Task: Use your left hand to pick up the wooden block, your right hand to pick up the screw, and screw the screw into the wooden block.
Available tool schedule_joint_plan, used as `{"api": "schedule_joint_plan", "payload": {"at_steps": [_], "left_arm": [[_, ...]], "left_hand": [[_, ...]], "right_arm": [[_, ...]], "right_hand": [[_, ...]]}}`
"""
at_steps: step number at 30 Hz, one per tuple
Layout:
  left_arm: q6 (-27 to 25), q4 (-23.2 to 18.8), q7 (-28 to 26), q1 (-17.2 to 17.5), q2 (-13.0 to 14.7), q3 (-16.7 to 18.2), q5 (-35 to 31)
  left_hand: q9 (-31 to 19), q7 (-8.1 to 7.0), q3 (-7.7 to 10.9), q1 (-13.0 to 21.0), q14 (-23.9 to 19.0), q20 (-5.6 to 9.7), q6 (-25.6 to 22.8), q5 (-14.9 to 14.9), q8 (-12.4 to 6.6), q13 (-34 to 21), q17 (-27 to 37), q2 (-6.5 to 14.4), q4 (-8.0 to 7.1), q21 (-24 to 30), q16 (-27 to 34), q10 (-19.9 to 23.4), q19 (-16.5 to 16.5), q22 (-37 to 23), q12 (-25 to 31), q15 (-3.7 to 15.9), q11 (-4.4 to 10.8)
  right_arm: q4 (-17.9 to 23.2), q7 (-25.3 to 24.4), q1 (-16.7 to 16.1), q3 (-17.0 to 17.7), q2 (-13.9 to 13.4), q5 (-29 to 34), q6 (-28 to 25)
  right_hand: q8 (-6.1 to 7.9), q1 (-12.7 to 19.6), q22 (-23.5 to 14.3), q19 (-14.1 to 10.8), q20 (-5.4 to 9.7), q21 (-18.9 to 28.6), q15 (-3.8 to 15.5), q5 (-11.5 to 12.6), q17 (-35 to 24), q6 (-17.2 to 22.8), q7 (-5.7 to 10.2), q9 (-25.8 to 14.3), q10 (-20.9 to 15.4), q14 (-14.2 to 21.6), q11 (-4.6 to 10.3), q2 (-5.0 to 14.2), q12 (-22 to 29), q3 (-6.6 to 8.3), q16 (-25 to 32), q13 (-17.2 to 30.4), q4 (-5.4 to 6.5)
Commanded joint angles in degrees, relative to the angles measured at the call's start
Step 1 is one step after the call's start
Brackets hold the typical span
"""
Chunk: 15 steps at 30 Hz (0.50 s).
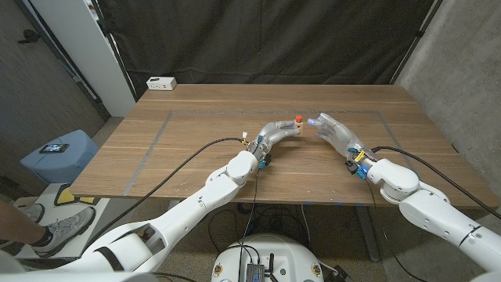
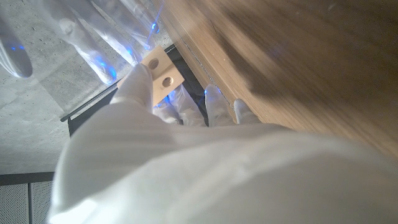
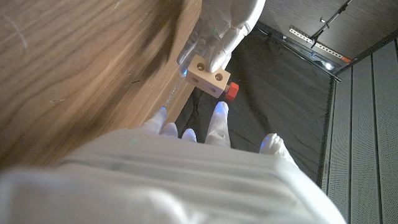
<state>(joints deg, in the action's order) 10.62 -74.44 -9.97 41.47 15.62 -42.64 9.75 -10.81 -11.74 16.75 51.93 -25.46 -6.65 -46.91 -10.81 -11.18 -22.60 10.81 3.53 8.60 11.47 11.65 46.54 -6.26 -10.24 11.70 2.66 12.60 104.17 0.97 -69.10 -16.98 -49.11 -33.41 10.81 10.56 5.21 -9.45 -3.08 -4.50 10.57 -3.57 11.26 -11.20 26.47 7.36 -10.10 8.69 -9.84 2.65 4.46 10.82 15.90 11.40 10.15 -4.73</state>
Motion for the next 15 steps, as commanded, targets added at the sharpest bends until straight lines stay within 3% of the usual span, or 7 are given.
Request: {"api": "schedule_joint_plan", "payload": {"at_steps": [1, 15], "left_arm": [[-0.23, -0.07, -0.06, 0.01, 0.02, -0.06, 0.0], [-0.39, -0.38, -0.23, 0.11, 0.1, -0.11, -0.19]], "left_hand": [[-0.14, 0.09, 0.04, -0.45, 0.21, -0.41, -0.41, -0.11, -0.34, -0.05, 0.07, 0.06, -0.17, 0.17, 0.23, -0.27, 0.0, -0.26, 0.38, 4.32, -0.03], [-0.14, 0.1, 0.03, -0.54, 0.23, -0.45, -0.45, -0.09, -0.36, -0.06, 0.08, 0.03, -0.18, 0.17, 0.23, -0.22, 0.04, -0.26, 0.43, 4.42, -0.01]], "right_arm": [[-1.22, 0.37, 1.15, 0.06, 0.12, 0.8, 0.28], [-3.69, 2.84, 4.44, -1.29, 0.82, 0.66, -0.22]], "right_hand": [[-0.46, -0.29, -0.19, -0.01, -0.4, 0.11, -0.37, 0.25, -0.19, -1.11, -0.08, -0.02, 0.25, -3.43, -0.55, -0.07, 0.11, 0.23, 0.24, 0.17, 0.3], [-1.11, -0.8, -0.22, 1.22, -0.99, -0.19, -1.75, 0.29, -0.27, -5.51, 0.4, -0.01, 1.81, -4.41, -2.46, -0.42, -0.34, 0.05, -0.07, 0.2, 0.4]]}}
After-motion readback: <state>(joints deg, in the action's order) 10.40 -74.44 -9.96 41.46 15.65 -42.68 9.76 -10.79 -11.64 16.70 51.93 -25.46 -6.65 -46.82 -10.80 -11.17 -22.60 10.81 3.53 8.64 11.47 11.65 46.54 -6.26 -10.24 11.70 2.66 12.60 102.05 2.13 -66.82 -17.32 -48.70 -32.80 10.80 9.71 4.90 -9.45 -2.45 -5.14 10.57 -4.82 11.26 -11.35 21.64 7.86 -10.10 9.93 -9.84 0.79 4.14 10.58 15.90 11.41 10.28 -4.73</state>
